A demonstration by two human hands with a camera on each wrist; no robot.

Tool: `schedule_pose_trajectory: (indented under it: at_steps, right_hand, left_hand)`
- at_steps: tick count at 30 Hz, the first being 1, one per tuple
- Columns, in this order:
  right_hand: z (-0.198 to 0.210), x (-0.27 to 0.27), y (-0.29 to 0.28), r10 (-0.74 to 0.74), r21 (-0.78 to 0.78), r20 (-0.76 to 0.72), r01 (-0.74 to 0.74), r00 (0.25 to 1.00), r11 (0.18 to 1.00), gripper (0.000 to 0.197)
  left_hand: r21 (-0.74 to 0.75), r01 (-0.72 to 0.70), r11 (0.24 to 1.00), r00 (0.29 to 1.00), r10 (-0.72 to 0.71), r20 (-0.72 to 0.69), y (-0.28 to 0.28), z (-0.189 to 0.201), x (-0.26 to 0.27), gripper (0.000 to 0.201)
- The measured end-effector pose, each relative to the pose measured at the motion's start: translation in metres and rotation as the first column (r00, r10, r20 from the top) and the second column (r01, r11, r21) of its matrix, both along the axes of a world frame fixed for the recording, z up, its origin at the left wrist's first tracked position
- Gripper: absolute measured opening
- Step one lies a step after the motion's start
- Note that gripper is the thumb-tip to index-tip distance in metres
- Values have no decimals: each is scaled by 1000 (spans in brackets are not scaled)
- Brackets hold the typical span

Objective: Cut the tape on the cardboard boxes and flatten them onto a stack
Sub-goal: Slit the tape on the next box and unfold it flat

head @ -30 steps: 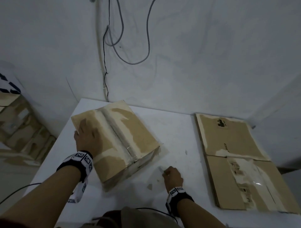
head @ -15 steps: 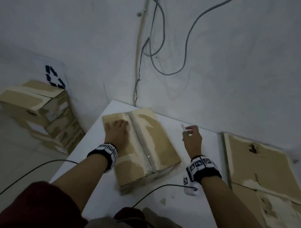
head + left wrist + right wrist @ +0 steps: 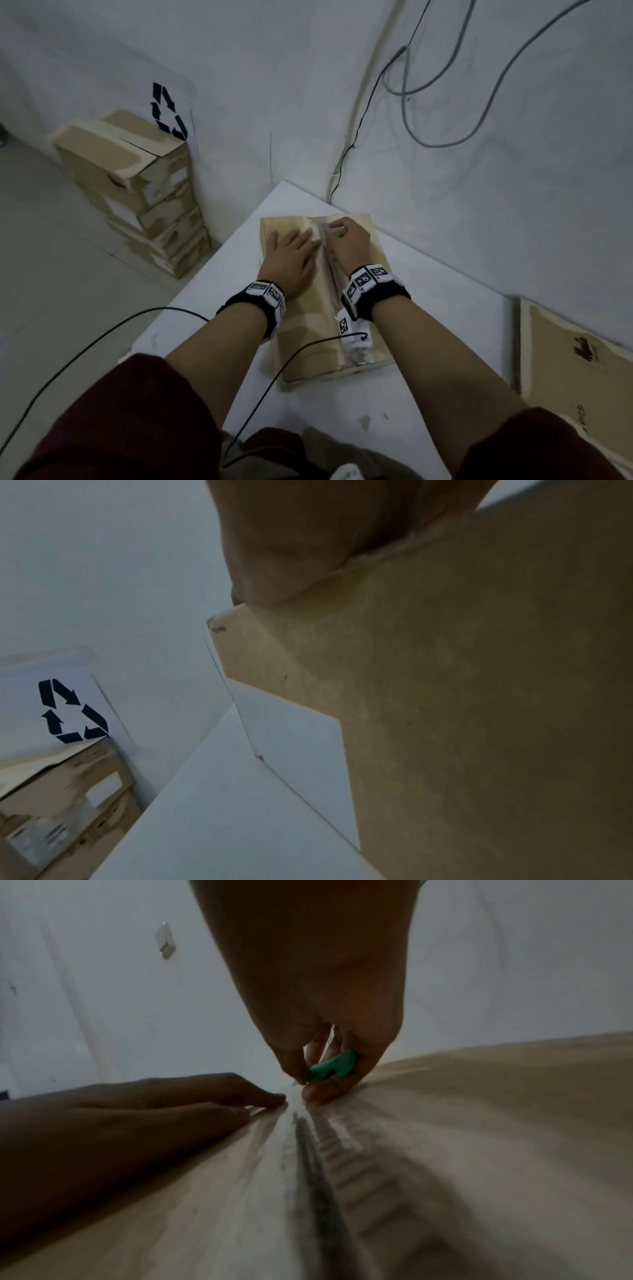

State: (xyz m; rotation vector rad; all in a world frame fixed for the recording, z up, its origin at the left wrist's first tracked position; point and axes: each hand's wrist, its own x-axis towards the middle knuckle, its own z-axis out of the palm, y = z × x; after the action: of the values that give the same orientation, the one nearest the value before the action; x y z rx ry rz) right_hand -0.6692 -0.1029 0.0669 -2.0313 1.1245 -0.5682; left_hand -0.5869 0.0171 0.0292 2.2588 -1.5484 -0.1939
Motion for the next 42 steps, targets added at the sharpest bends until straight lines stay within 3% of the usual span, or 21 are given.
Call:
schedule_pose_trajectory:
  at_steps: [3, 7, 23, 27, 33, 39, 42]
  right_hand:
    - [-3, 8, -2, -12, -27, 5, 12, 1000, 1000, 18]
    - [-3, 10, -2, 2, -92, -94, -11, 996, 996, 12]
    - [13, 18, 7, 57, -141, -329, -109, 943, 984, 15]
    - [12, 1, 19, 98, -139, -446, -177, 890, 974, 22]
    - [6, -44, 46, 82, -133, -434, -153, 897, 979, 21]
    - [6, -85, 72, 78, -105, -364, -124, 928, 987, 22]
    - [8, -89, 74, 87, -94, -319, -123, 944, 988, 22]
  left_hand:
    - [-32, -5, 999, 1000, 5, -20, -1, -1, -1, 71]
    - [-30, -6, 1000, 1000, 6, -21, -2, -1, -2, 55]
    - [-26, -36, 999, 999, 35, -26, -5, 0, -2, 47]
    - [9, -39, 999, 999, 39, -13, -5, 2, -3, 54]
    - [49, -39, 998, 999, 37, 22, -6, 4, -4, 44]
    - [106, -31, 994, 999, 27, 42, -1, 3, -14, 46]
    - [59, 50, 997, 998, -53, 42, 21, 1, -41, 57]
